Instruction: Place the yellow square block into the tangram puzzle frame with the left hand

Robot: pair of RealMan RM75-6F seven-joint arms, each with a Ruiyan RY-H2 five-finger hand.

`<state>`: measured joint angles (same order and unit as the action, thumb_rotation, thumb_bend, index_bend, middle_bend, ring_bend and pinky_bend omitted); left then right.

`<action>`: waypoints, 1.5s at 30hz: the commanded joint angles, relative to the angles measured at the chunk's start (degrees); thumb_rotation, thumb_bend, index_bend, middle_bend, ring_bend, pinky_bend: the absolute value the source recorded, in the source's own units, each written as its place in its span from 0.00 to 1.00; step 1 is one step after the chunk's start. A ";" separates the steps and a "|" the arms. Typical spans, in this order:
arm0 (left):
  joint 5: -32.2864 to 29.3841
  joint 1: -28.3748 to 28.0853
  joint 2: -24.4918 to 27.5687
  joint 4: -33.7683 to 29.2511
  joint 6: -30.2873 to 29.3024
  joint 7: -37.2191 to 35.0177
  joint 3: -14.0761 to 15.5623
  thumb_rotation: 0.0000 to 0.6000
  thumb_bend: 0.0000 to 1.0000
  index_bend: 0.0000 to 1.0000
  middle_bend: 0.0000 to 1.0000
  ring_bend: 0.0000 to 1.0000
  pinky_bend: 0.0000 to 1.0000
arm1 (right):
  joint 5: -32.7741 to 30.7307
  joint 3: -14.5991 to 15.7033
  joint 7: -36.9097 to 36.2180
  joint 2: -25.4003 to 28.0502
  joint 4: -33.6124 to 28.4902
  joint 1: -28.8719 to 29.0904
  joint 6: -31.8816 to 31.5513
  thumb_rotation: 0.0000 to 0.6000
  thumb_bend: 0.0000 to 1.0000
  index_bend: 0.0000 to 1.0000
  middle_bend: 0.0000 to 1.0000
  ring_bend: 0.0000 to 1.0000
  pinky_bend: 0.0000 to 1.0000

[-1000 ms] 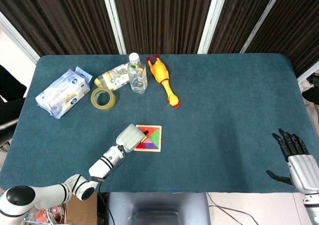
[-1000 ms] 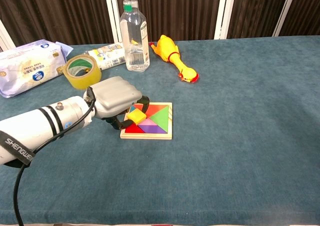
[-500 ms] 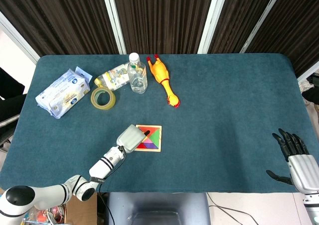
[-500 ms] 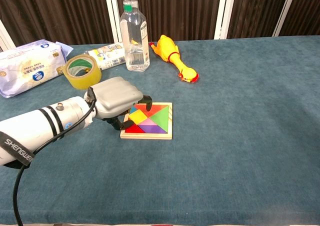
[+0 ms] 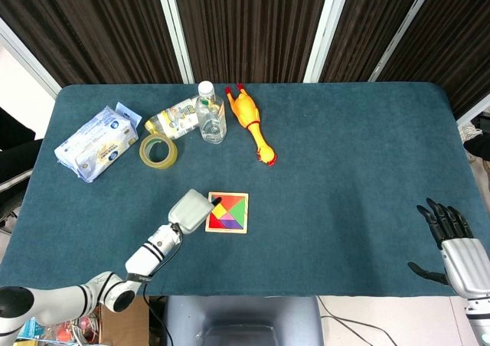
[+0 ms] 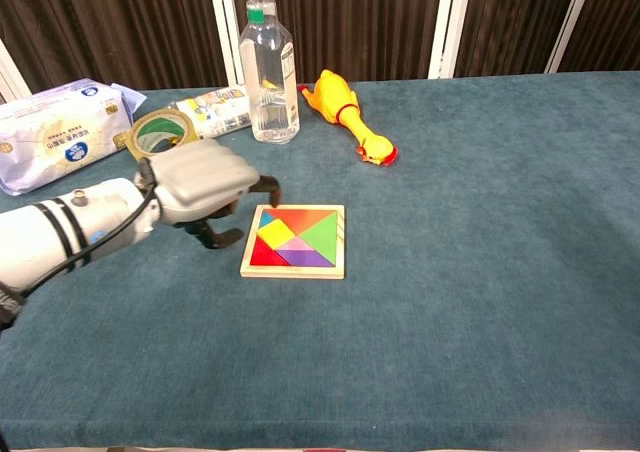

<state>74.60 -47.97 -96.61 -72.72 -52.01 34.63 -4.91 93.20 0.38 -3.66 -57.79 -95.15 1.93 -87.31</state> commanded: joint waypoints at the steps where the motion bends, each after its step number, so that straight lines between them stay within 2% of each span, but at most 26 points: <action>1: -1.33 1.15 1.03 -0.86 -0.42 1.10 0.75 1.00 0.38 0.32 1.00 1.00 1.00 | 0.11 -0.03 -0.13 -0.01 0.01 -0.09 -0.27 1.00 0.15 0.00 0.00 0.00 0.00; 10: -0.95 1.15 -0.44 0.51 0.07 1.07 1.60 1.00 0.38 0.31 1.00 1.00 1.00 | 0.29 0.01 -0.45 0.05 0.07 -0.19 -0.53 1.00 0.15 0.00 0.00 0.00 0.00; 26: -0.59 0.71 -1.71 1.32 0.34 0.75 1.37 1.00 0.38 0.30 1.00 1.00 1.00 | 0.07 -0.06 -0.42 0.10 0.09 -0.08 -0.25 1.00 0.15 0.00 0.00 0.00 0.00; 33: 1.75 1.23 -0.35 -0.23 -2.89 0.31 1.13 1.00 0.38 0.24 1.00 1.00 1.00 | 0.04 -0.09 -0.30 0.09 0.15 -0.03 -0.17 1.00 0.15 0.00 0.00 0.00 0.00; 34: 1.95 1.34 -0.12 -0.50 -3.23 0.23 1.14 1.00 0.38 0.21 0.97 0.99 1.00 | 0.05 -0.08 -0.31 0.10 0.17 -0.02 -0.16 1.00 0.15 0.00 0.00 0.00 0.00; 36: 4.36 3.06 2.28 -3.52 -7.54 -1.03 1.52 1.00 0.38 0.15 0.80 0.85 0.92 | 0.03 -0.03 -0.29 0.17 0.27 0.00 -0.04 1.00 0.15 0.00 0.00 0.00 0.00; 37: 5.99 5.99 5.04 -6.44 -12.49 -2.84 2.44 1.00 0.38 0.12 0.63 0.67 0.78 | 0.04 0.05 -0.21 0.23 0.30 -0.03 0.03 1.00 0.15 0.00 0.00 0.00 0.00; 38: 8.59 11.54 10.06 -10.97 -19.77 -5.68 5.75 1.00 0.38 0.09 0.42 0.43 0.57 | 0.17 0.13 0.06 0.22 0.22 -0.11 -0.07 1.00 0.15 0.00 0.00 0.00 0.00; 39: 9.78 14.16 12.25 -12.56 -23.08 -7.25 7.36 1.00 0.38 0.05 0.28 0.26 0.41 | 0.26 0.18 0.33 0.17 0.15 -0.13 -0.09 1.00 0.15 0.00 0.00 0.00 0.00; 40: 10.46 16.64 13.86 -13.52 -26.00 -9.13 8.67 1.00 0.38 0.03 0.20 0.16 0.32 | 0.36 0.25 0.66 0.10 0.07 -0.15 -0.07 1.00 0.15 0.00 0.00 0.00 0.00; 41: 11.06 19.17 15.08 -13.82 -29.07 -11.07 9.79 1.00 0.38 0.01 0.13 0.08 0.25 | 0.42 0.31 1.04 0.03 -0.02 -0.16 -0.03 1.00 0.15 0.00 0.00 0.00 0.00; 43: 12.00 25.34 16.43 -12.24 -36.90 -15.53 11.64 1.00 0.38 0.00 0.07 0.02 0.18 | 0.43 0.41 2.24 -0.25 -0.26 -0.12 0.27 1.00 0.15 0.00 0.00 0.00 0.00; 45: 12.02 31.04 16.70 -9.08 -43.60 -21.19 12.54 1.00 0.37 0.00 0.04 0.01 0.15 | 0.23 0.40 3.60 -0.68 -0.52 0.01 0.73 1.00 0.15 0.00 0.00 0.00 0.00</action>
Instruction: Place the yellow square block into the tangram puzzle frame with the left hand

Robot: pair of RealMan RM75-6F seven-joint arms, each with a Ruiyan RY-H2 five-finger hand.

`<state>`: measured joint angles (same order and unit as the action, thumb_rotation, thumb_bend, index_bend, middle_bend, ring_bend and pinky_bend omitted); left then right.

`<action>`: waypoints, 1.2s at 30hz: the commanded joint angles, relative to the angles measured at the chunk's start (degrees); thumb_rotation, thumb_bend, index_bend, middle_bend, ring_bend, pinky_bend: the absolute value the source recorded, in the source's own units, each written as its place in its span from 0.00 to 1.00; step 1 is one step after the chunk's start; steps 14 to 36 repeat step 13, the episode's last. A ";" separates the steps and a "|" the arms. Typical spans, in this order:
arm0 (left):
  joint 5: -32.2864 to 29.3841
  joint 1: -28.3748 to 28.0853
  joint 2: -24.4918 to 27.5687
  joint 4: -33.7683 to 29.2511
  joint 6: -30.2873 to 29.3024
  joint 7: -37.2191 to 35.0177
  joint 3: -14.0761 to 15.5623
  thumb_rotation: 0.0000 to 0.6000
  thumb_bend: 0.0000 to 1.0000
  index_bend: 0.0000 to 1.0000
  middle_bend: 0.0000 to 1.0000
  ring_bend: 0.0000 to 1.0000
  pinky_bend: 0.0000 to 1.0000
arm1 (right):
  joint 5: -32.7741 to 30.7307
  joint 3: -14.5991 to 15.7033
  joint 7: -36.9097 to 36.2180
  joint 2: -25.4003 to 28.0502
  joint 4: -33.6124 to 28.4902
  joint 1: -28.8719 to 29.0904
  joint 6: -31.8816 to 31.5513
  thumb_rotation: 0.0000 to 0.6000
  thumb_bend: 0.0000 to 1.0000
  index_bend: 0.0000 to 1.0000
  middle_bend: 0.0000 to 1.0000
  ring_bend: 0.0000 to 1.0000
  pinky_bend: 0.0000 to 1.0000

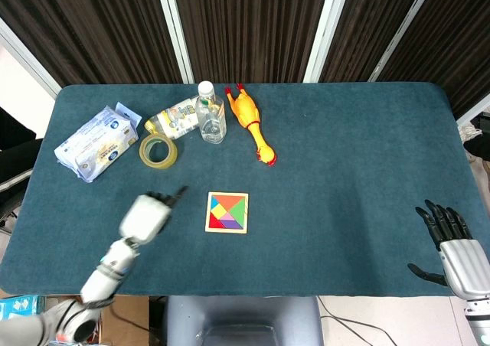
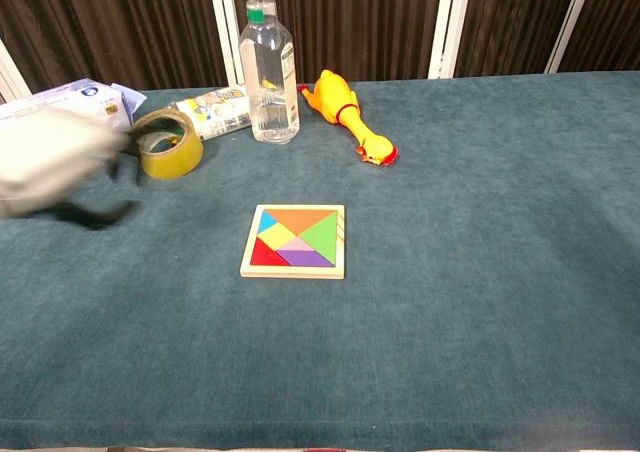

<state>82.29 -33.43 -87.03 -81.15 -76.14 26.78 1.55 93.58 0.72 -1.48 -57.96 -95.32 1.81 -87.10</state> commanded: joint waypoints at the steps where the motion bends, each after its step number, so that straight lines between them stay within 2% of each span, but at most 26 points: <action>1: 4.08 18.50 7.14 0.71 -21.46 -15.55 6.27 1.00 0.37 0.00 0.02 0.00 0.14 | -0.27 0.04 2.01 -0.72 -0.48 0.21 0.79 1.00 0.15 0.00 0.00 0.00 0.00; 3: 3.18 21.54 8.01 2.10 -23.06 -18.93 6.73 1.00 0.37 0.00 0.01 0.00 0.12 | -0.59 -0.04 3.69 -1.23 -0.73 0.53 1.54 1.00 0.15 0.00 0.00 0.00 0.00; 5: 4.97 22.67 9.77 1.27 -24.31 -20.79 7.24 1.00 0.37 0.00 0.00 0.00 0.10 | -0.92 -0.17 5.19 -1.75 -1.02 0.84 2.21 1.00 0.15 0.00 0.00 0.00 0.00; 8: 6.57 23.79 10.50 1.31 -25.64 -20.29 6.80 1.00 0.37 0.00 0.00 0.00 0.10 | -1.42 -0.27 7.02 -2.34 -1.47 1.02 2.77 1.00 0.15 0.00 0.00 0.00 0.00; 13: 5.40 23.76 12.32 -1.66 -20.33 -20.10 6.86 1.00 0.37 0.00 0.00 0.00 0.10 | -1.60 -0.17 7.75 -2.47 -1.70 0.95 2.84 1.00 0.15 0.00 0.00 0.00 0.00; 36: 5.40 23.76 12.32 -1.66 -20.33 -20.10 6.86 1.00 0.37 0.00 0.00 0.00 0.10 | -1.60 -0.17 7.75 -2.47 -1.70 0.95 2.84 1.00 0.15 0.00 0.00 0.00 0.00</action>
